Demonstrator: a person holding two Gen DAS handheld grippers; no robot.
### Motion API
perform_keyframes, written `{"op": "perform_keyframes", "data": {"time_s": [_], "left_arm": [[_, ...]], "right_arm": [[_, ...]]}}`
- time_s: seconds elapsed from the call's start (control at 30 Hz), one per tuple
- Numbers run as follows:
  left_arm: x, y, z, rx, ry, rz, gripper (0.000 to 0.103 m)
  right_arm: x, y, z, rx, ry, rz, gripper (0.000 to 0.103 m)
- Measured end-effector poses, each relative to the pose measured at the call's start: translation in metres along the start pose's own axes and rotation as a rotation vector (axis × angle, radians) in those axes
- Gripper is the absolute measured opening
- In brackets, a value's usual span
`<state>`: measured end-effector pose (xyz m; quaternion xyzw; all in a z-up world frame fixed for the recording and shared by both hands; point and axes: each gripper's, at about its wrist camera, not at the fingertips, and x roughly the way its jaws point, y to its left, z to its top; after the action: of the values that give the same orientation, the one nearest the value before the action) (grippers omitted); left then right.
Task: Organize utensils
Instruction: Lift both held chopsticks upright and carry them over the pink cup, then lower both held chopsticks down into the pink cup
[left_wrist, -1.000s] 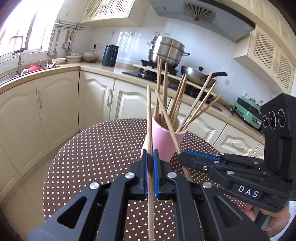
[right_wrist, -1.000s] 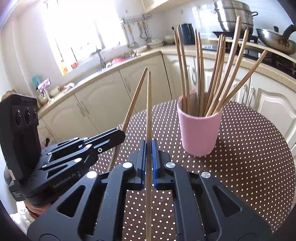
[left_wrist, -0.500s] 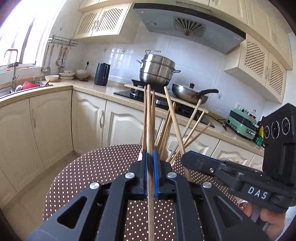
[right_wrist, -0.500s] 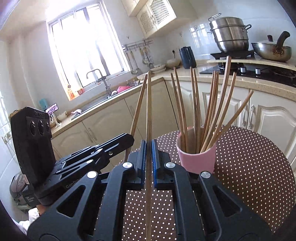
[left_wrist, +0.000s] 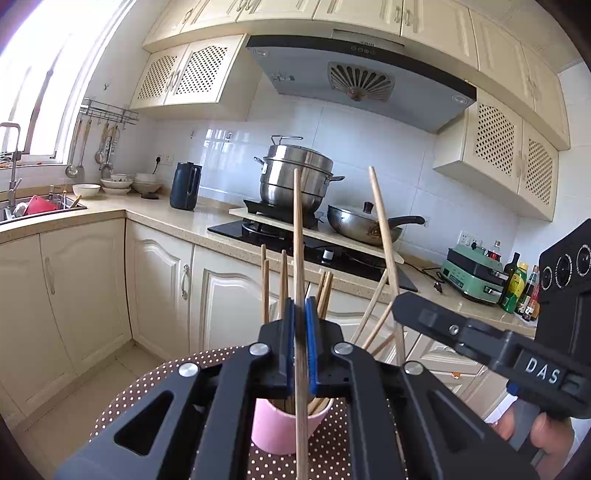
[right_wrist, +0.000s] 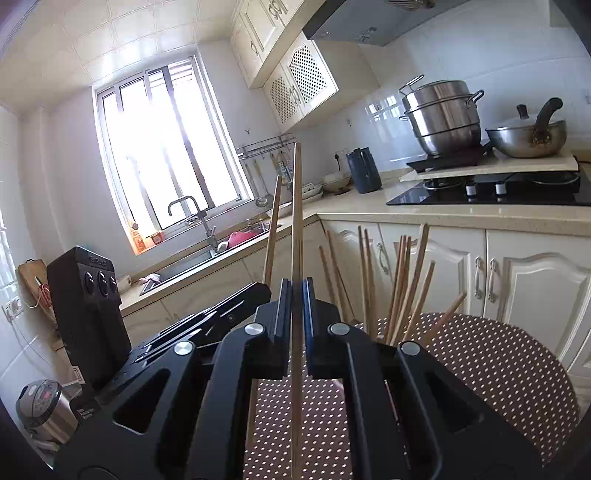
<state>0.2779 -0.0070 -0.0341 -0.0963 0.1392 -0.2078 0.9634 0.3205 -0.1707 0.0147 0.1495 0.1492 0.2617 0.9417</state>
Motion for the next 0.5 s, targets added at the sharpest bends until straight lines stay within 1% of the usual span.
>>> {"op": "perform_keyframes", "data": {"time_s": [0.2, 0.37, 0.43, 0.5], "left_arm": [[0.019, 0.004, 0.003, -0.009, -0.017, -0.013, 0.006], [0.037, 0.008, 0.004, -0.041, -0.060, -0.028, 0.006], [0.044, 0.008, 0.004, -0.040, -0.076, -0.029, 0.006], [0.052, 0.007, 0.004, -0.042, -0.093, -0.031, 0.006]], "right_arm": [[0.006, -0.012, 0.013, -0.005, -0.042, -0.026, 0.006], [0.016, -0.018, 0.013, -0.024, -0.081, -0.048, 0.006], [0.022, -0.019, 0.011, -0.046, -0.101, -0.067, 0.006], [0.026, -0.023, 0.011, -0.044, -0.124, -0.068, 0.007]]}}
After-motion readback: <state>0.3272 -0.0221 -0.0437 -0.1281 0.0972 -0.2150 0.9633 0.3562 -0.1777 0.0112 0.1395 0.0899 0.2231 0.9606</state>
